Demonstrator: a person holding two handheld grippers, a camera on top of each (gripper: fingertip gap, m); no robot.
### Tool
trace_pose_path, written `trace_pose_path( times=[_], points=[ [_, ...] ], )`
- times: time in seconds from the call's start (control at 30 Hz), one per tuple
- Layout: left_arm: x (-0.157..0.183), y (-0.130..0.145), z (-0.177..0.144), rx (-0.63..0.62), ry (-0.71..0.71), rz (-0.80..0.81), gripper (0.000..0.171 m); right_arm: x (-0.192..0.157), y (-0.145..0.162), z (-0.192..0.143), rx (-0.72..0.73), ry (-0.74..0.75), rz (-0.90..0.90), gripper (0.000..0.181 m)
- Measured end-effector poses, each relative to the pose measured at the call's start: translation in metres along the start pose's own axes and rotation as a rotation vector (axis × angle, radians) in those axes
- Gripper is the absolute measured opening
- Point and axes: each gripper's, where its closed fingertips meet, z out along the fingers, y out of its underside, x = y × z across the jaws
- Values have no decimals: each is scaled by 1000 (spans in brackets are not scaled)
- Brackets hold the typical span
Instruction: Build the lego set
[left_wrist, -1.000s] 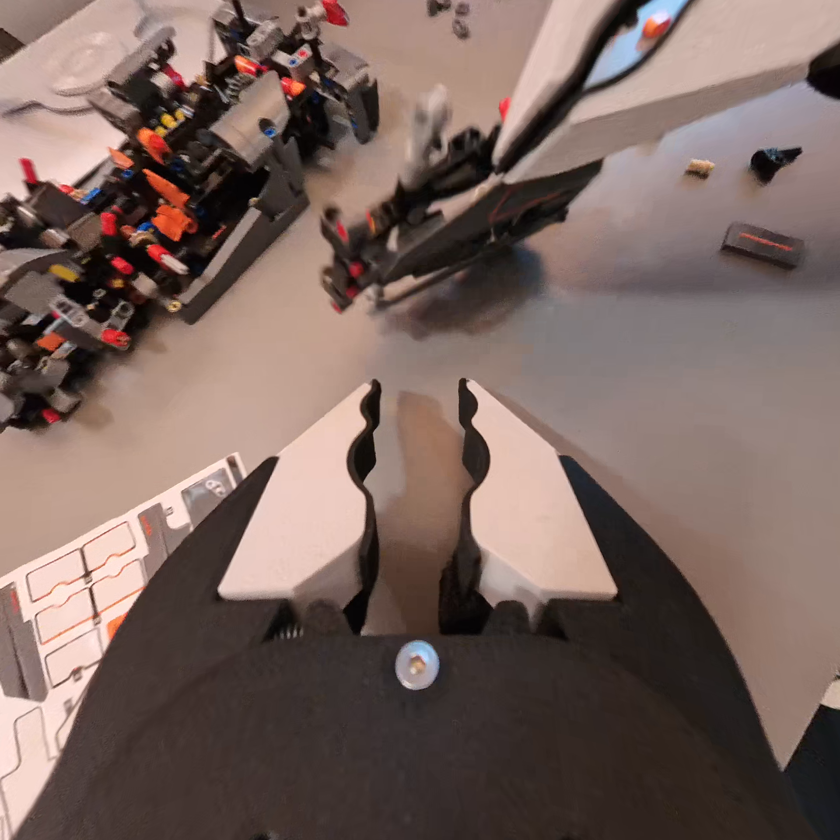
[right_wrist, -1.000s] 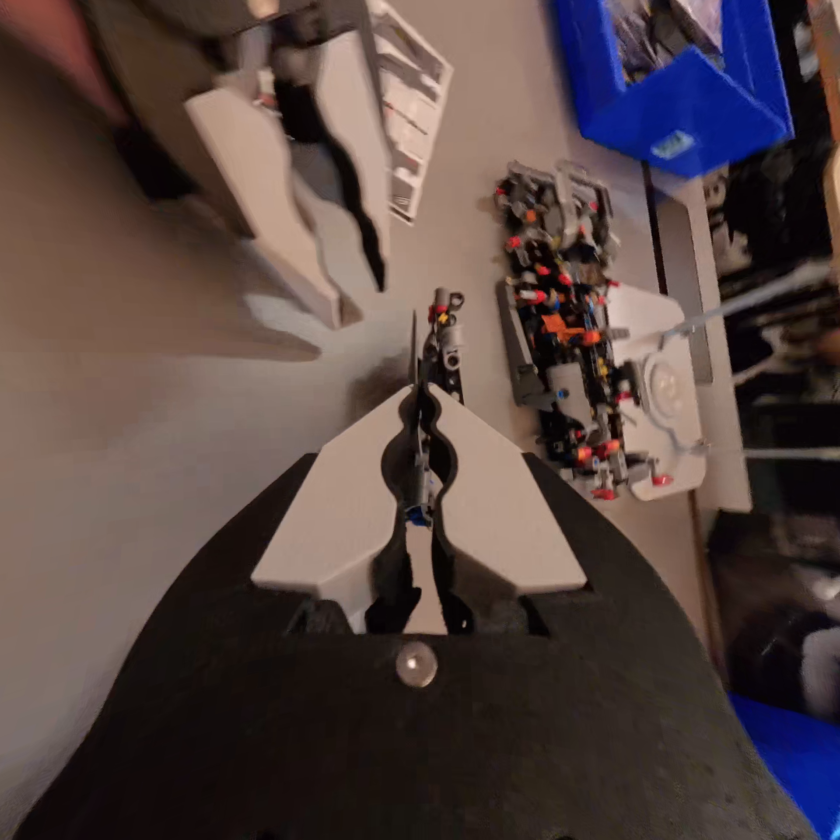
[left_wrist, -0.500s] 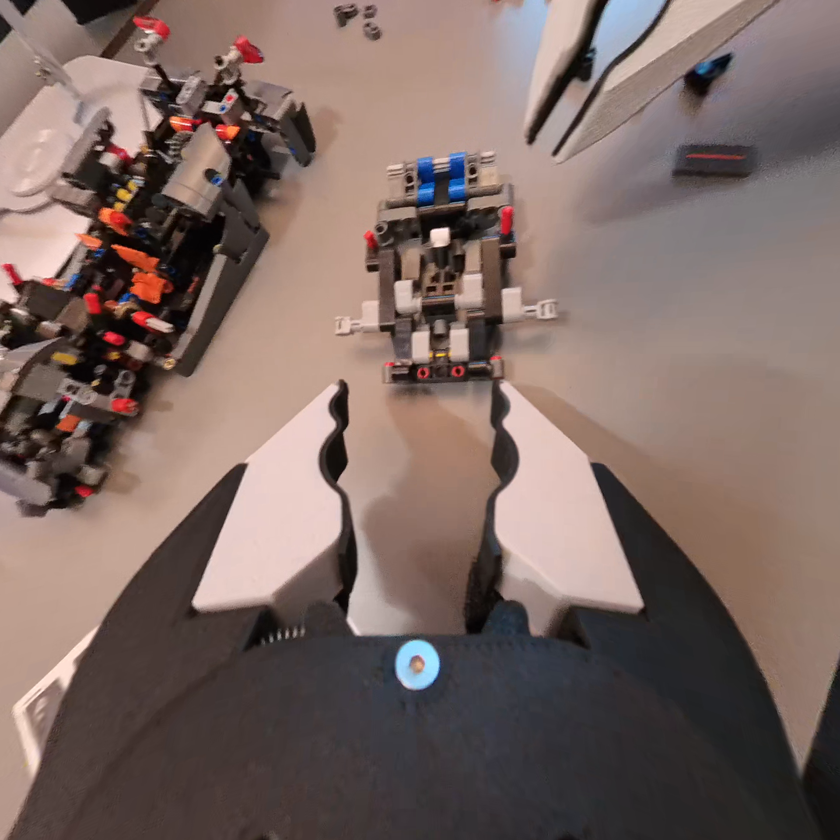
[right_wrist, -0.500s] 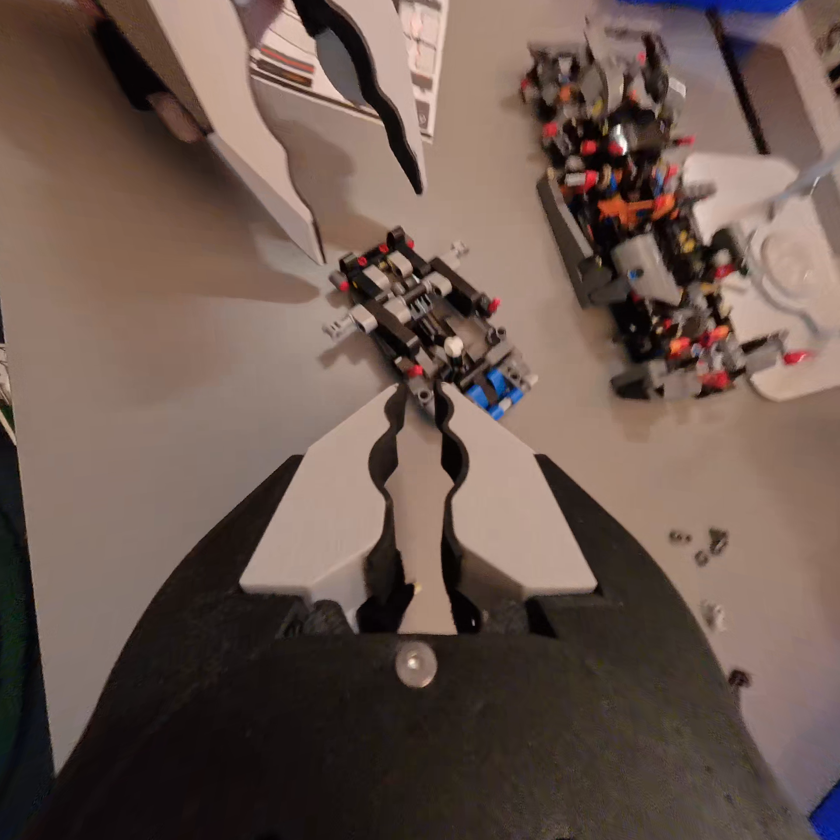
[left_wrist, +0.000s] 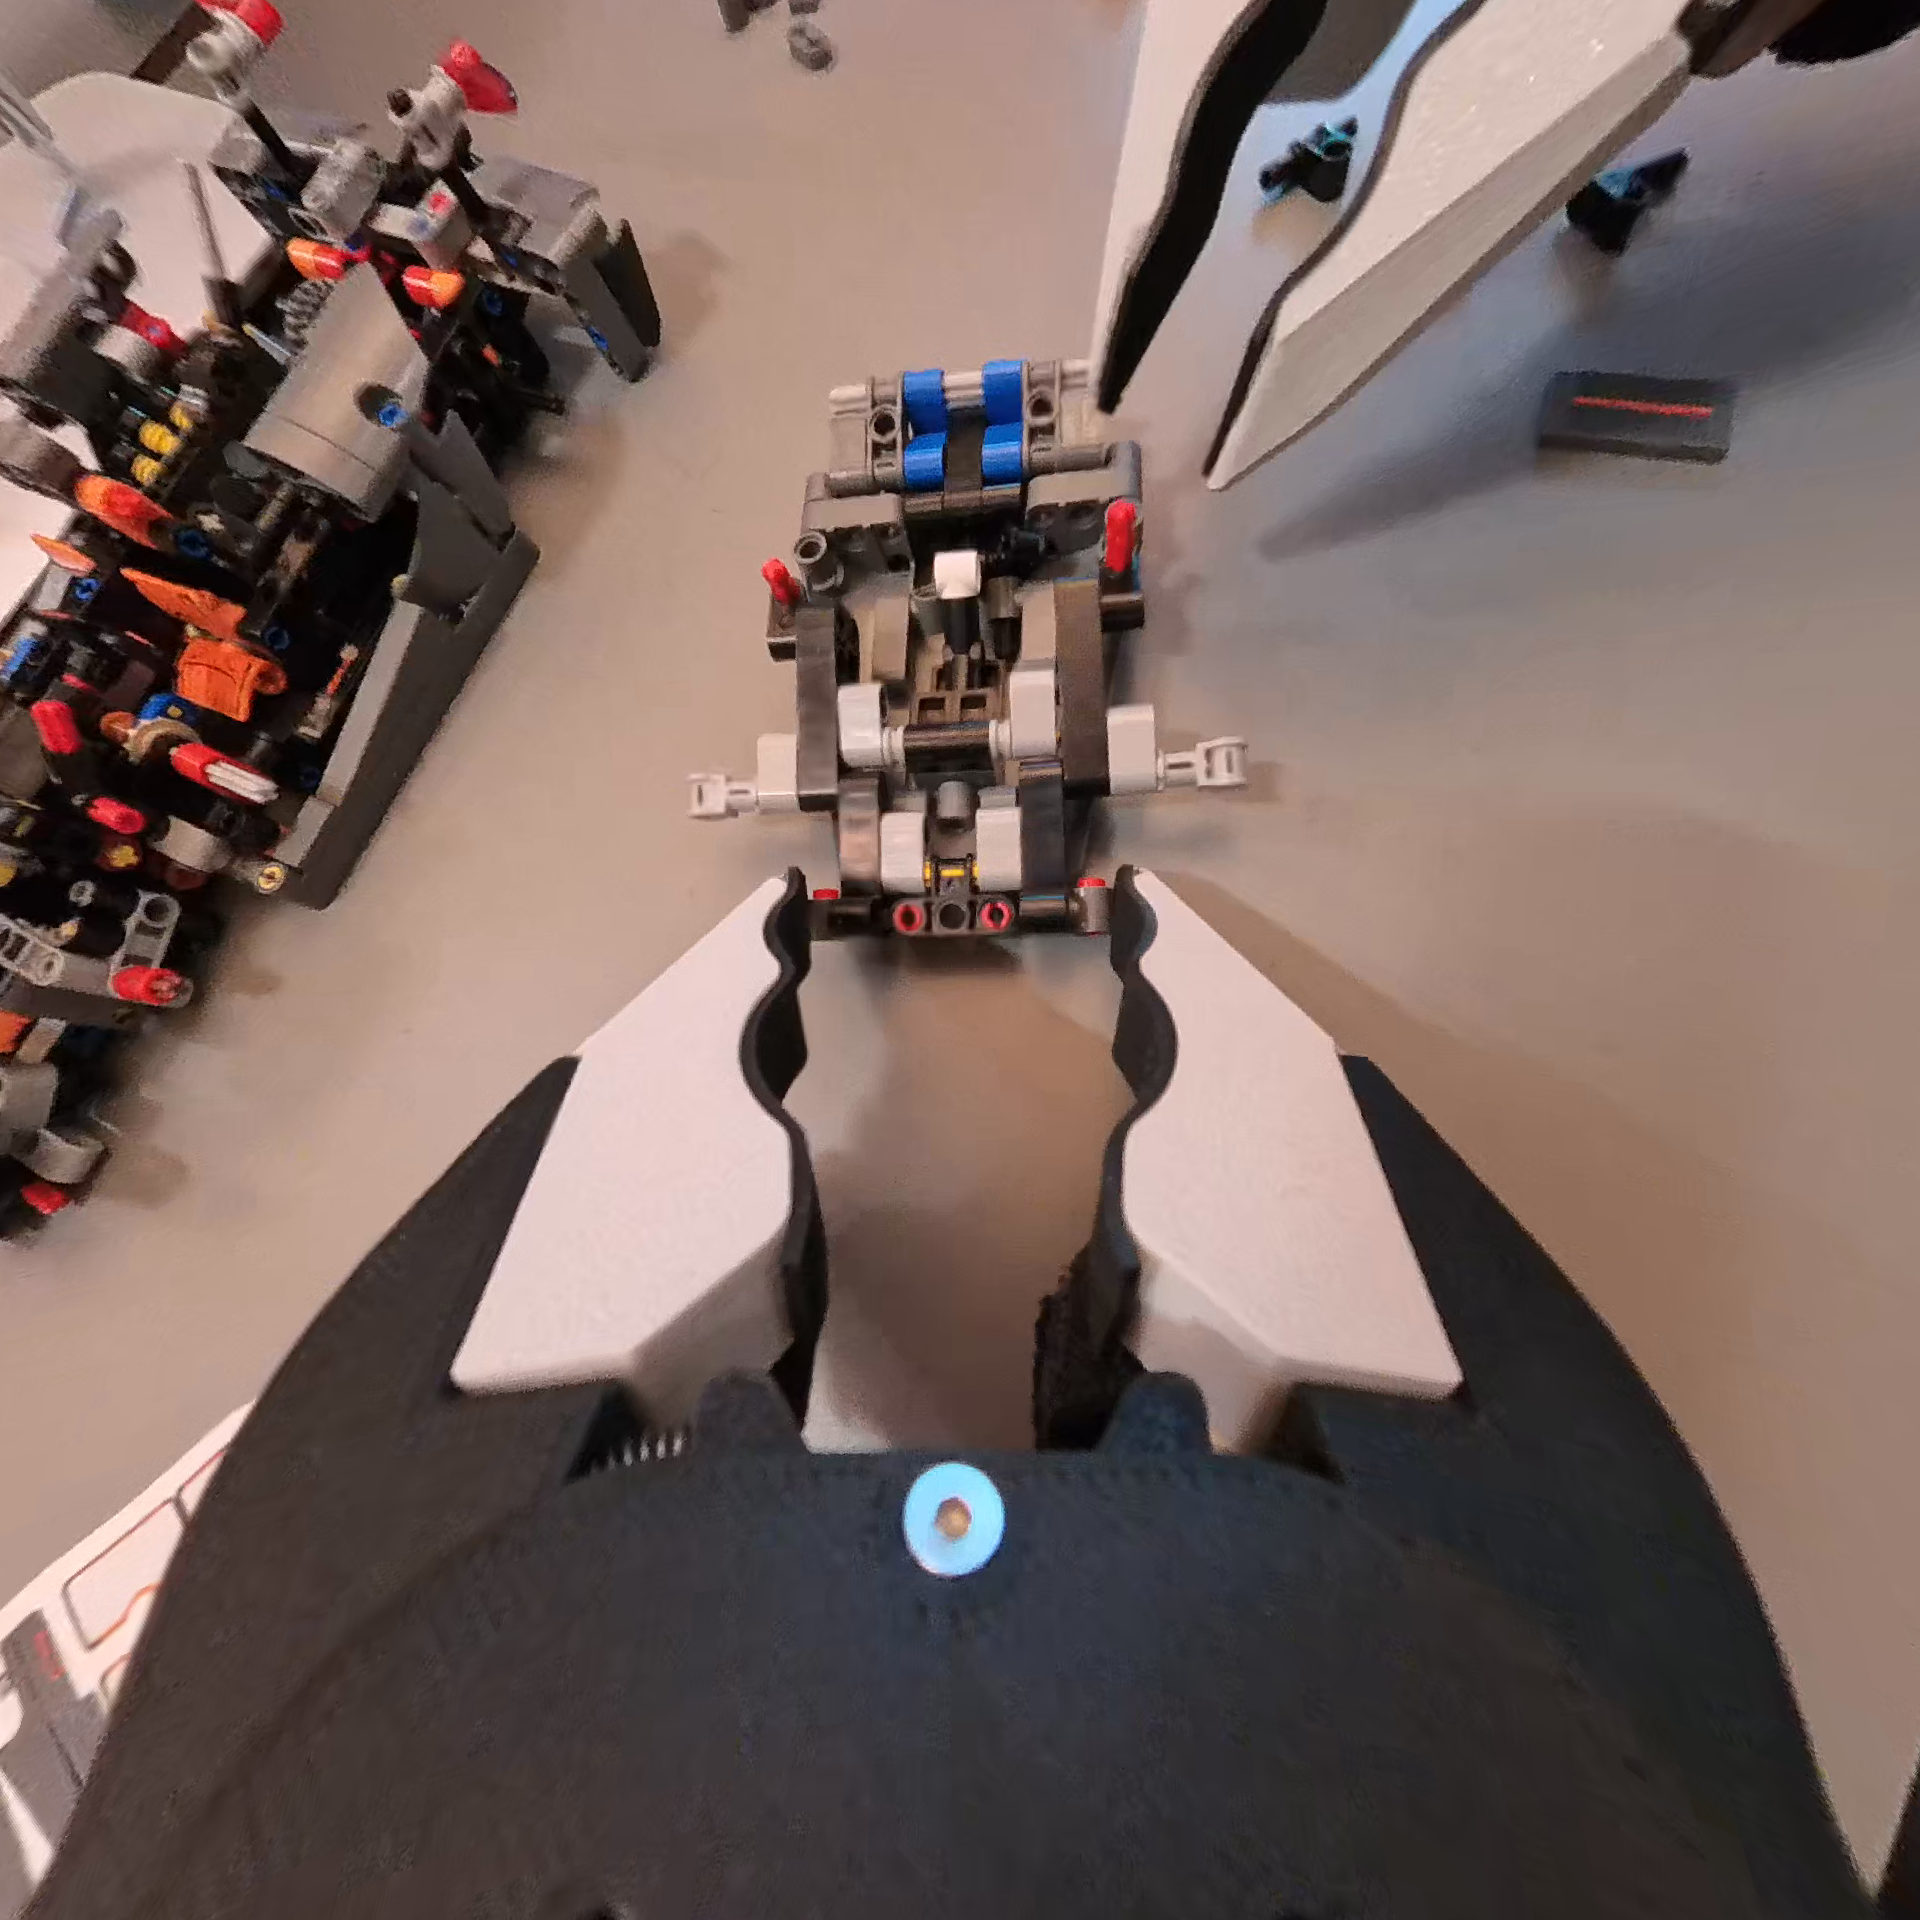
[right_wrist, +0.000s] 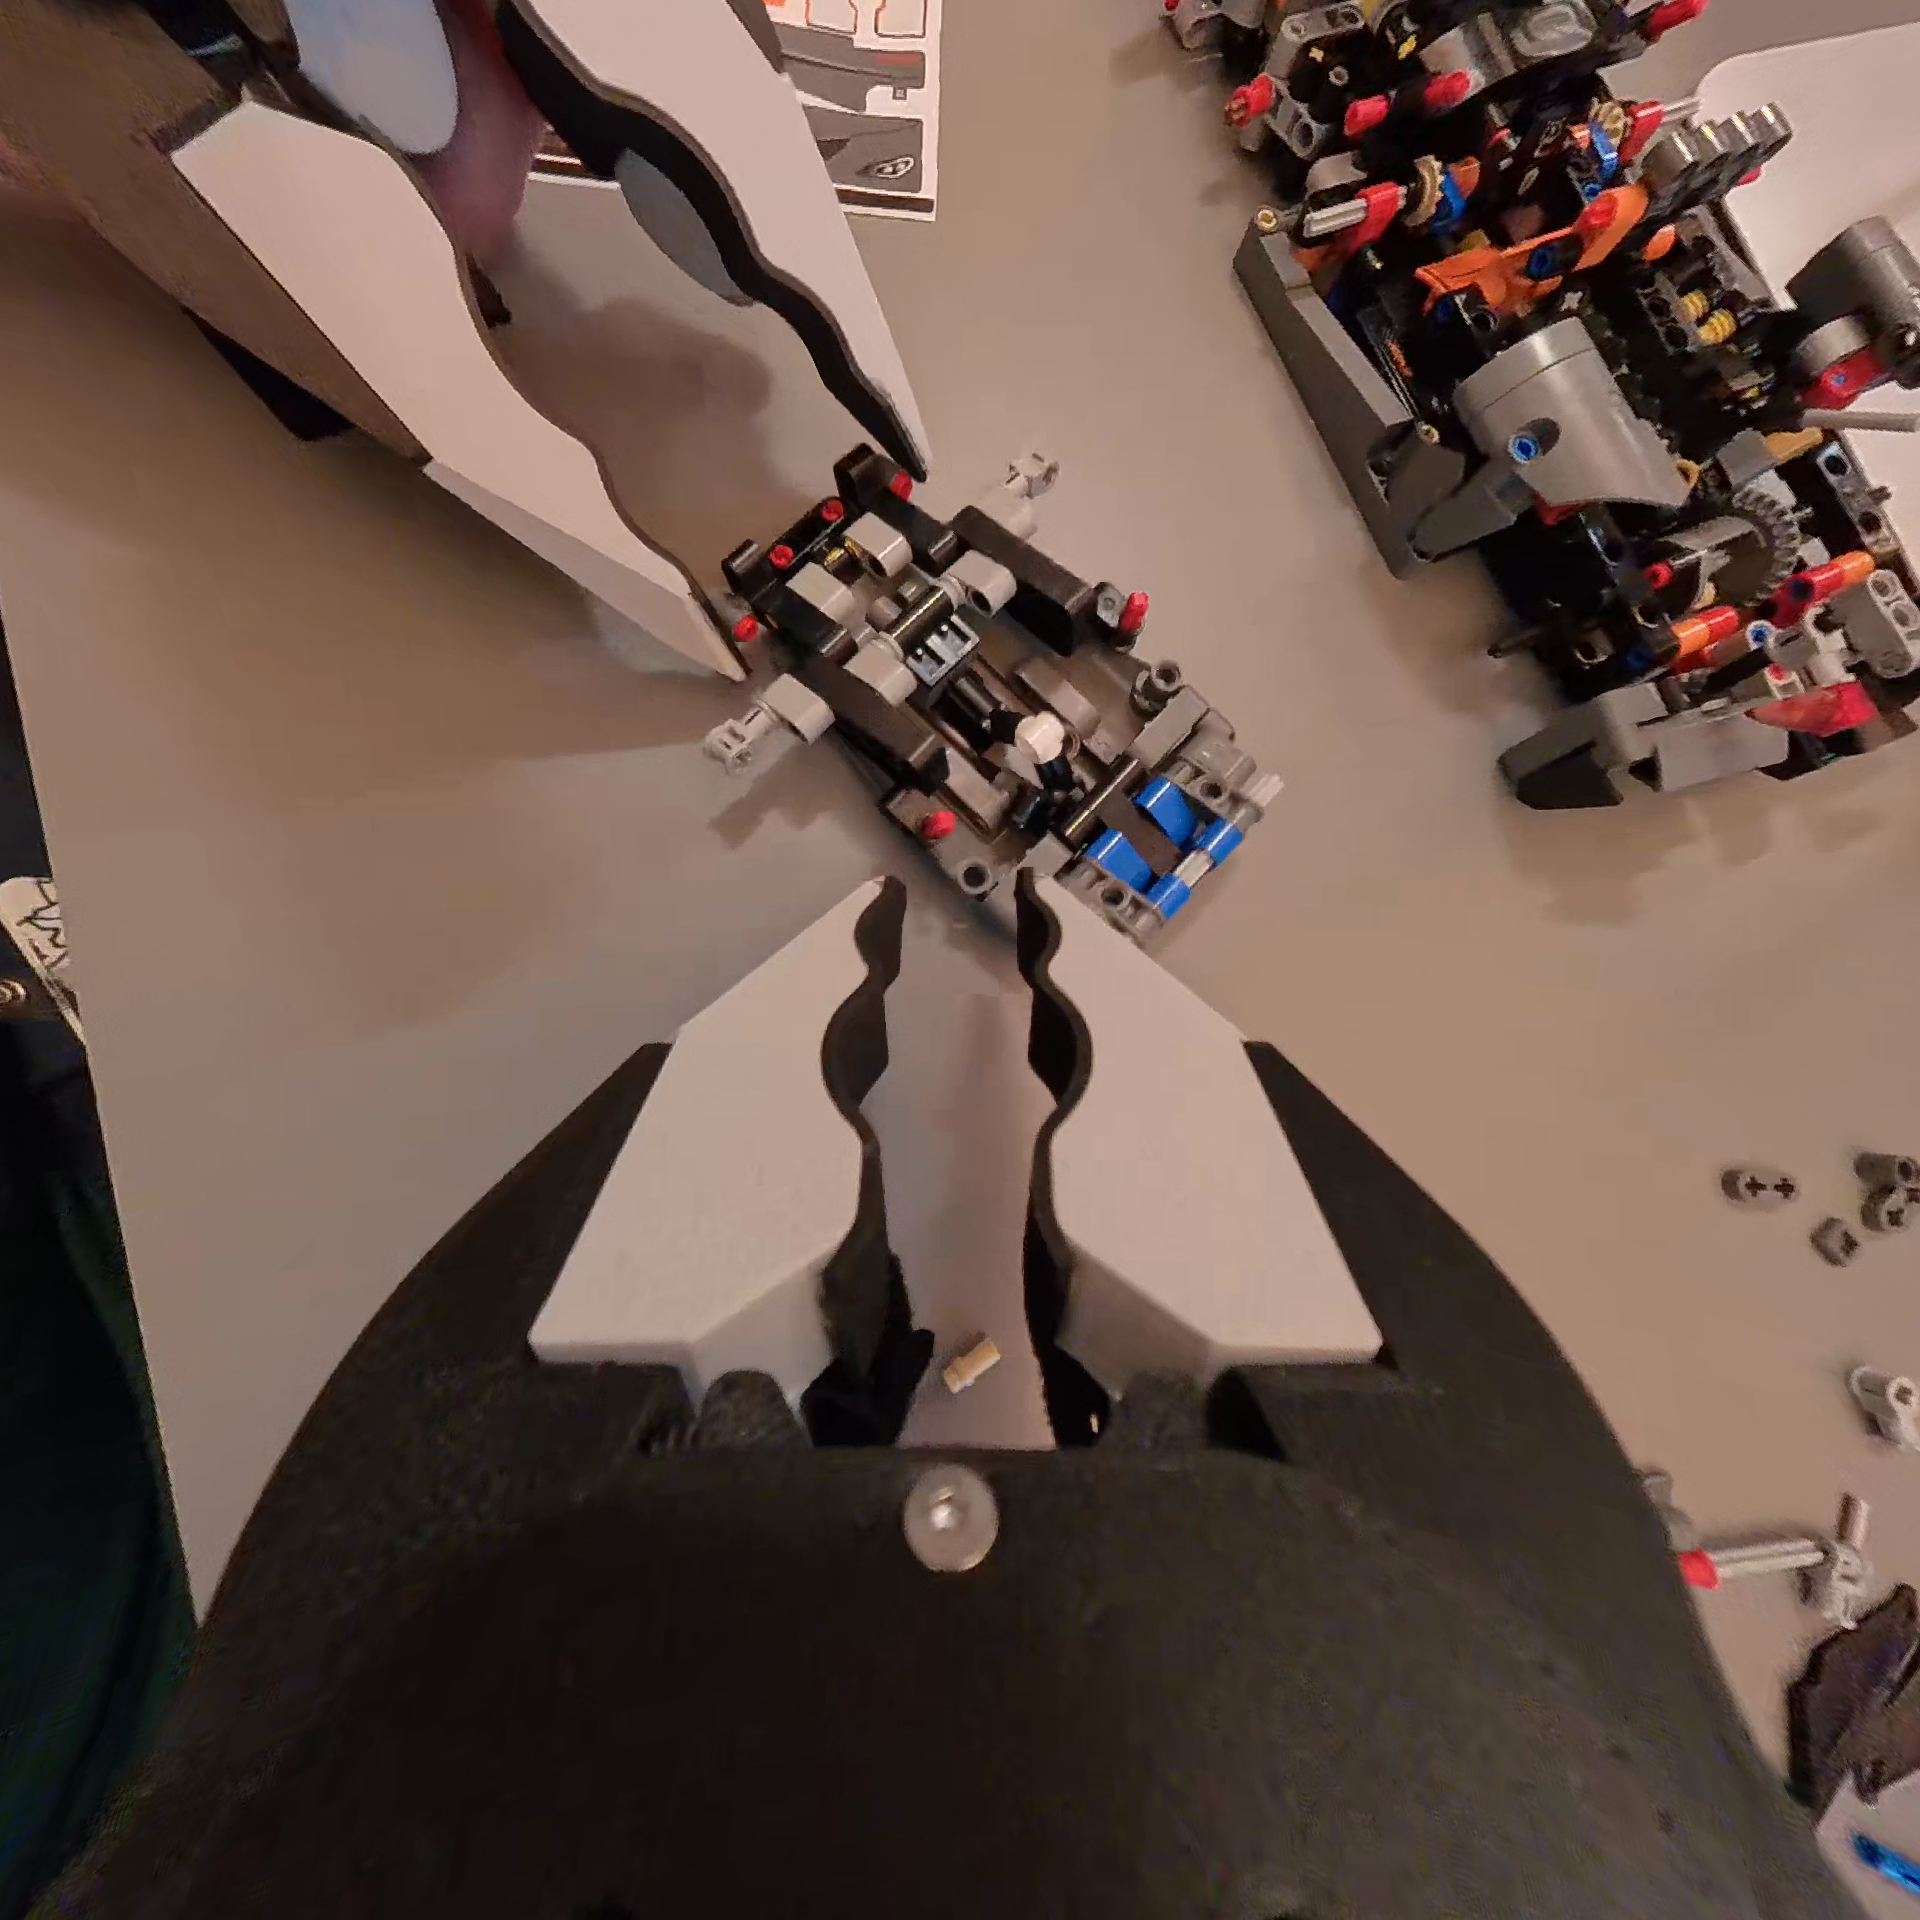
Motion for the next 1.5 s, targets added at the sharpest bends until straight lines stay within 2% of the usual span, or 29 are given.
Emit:
trace_pose_path(
  times=[0.17, 0.33, 0.77, 1.07, 1.27, 1.5],
  points=[
    [-2, -9, -7, 47, -33, -14, 51, 2, 3, -3, 45, -54, 159, 22],
    [-3, -11, -9, 44, -49, -9, 51, 3, 8, -1, 67, -134, 315, 32],
    [-9, -20, -12, 16, -43, 38, 51, 11, 11, 11, 17, -96, 287, 36],
    [-11, -25, -12, 26, -56, 27, 51, 24, 10, 9, 25, -94, 344, 36],
    [-8, -21, -12, 29, -57, 25, 51, 34, 3, 2, 47, -56, 280, 33],
    [-3, -21, -10, 33, -65, 45, 51, 43, -3, 20, 3, -34, 197, 45]
  ],
)
